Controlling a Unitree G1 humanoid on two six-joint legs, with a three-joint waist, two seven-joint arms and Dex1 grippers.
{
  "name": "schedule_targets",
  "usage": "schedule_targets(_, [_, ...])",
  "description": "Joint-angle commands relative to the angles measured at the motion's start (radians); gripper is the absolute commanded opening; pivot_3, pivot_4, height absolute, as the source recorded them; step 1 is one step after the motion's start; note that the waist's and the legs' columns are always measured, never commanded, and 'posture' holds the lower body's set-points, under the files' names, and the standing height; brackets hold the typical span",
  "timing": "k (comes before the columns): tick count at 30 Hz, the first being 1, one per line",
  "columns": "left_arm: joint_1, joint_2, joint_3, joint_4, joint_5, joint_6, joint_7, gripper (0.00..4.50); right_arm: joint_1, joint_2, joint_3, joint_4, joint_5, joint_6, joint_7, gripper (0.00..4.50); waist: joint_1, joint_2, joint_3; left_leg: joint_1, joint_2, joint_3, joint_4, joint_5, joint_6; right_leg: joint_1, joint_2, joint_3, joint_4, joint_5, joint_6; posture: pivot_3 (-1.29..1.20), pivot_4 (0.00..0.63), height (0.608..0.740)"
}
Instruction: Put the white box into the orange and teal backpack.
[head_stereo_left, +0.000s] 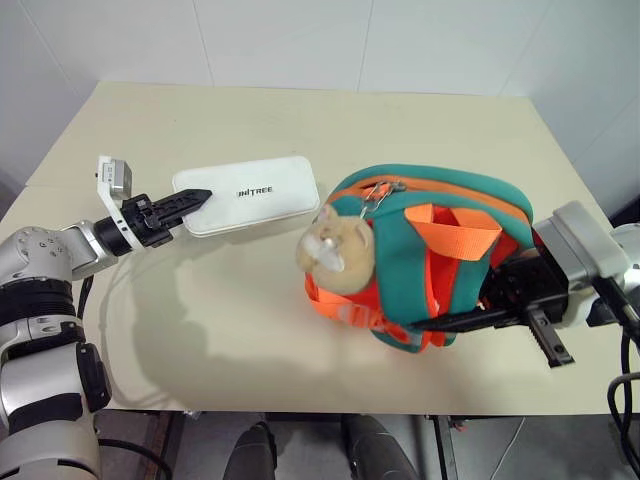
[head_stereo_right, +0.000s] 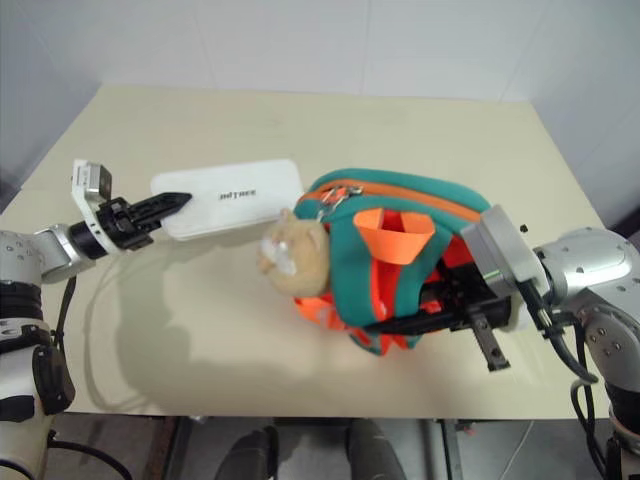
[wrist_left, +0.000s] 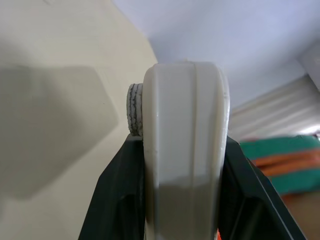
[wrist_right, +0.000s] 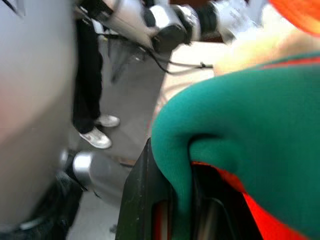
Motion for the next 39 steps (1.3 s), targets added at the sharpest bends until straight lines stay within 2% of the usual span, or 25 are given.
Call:
schedule_targets(1, [0.017,0.038,0.053,-0.093,-0.020,-0.166,-0.149,1.32,-0.047,0.006,0.004,0.049,-0.042,-0.056,0.025,0.02,-0.001,0.000,0.000,0.000,0.000,0.000,0.000,0.000,0.000,0.000,0.000,0.000,0.000,0.000,0.000,0.00,0.150,0.740])
schedule_targets(4, [0.051,0.048,0.082,-0.148,-0.028,-0.275,-0.238,1.32,-0.070,0.022,0.014,0.092,-0.059,-0.072,0.030,0.02,0.000,0.000,0.000,0.000,0.001,0.000,0.000,0.000,0.000,0.000,0.000,0.000,0.002,0.000,-0.001,0.00,0.150,0.740])
schedule_targets(10, [0.079,0.104,0.054,-0.188,-0.021,-0.323,-0.377,1.32,-0.061,0.031,0.010,0.144,-0.080,-0.101,0.057,0.02,0.003,0.000,0.000,0.001,0.001,0.000,0.001,0.000,0.000,0.000,0.000,0.000,0.003,0.000,-0.001,0.00,0.150,0.740])
schedule_targets(19, [0.065,0.111,0.025,-0.241,-0.015,-0.334,-0.440,1.32,-0.019,0.033,-0.005,0.117,-0.070,-0.094,0.026,0.02,0.005,0.000,0.000,0.001,0.000,0.000,0.004,0.000,0.000,0.000,0.000,0.000,0.006,0.000,-0.001,0.00,0.150,0.740])
schedule_targets(28, [-0.020,0.074,-0.124,-0.192,0.073,-0.472,-0.513,1.32,-0.030,0.041,-0.003,0.100,-0.056,-0.080,-0.004,0.02,0.005,0.000,0.000,0.001,0.001,0.000,0.007,0.000,0.000,0.001,0.000,0.000,0.008,0.000,-0.001,0.00,0.150,0.740])
schedule_targets(35, [-0.129,0.051,-0.292,-0.228,0.034,-0.520,-0.526,1.32,-0.039,0.070,0.029,0.103,-0.076,-0.089,-0.017,0.02,0.016,0.001,0.000,0.001,0.000,-0.001,0.008,0.000,0.000,0.002,0.001,0.000,0.008,0.000,0.000,0.00,0.150,0.740])
schedule_targets(39, [-0.170,0.013,-0.382,-0.228,0.077,-0.582,-0.526,1.32,-0.047,0.085,0.039,0.108,-0.087,-0.093,-0.022,0.02,0.028,0.001,0.000,0.001,0.000,0.000,0.009,0.000,0.000,0.002,0.001,0.000,0.008,0.000,0.000,0.00,0.150,0.740])
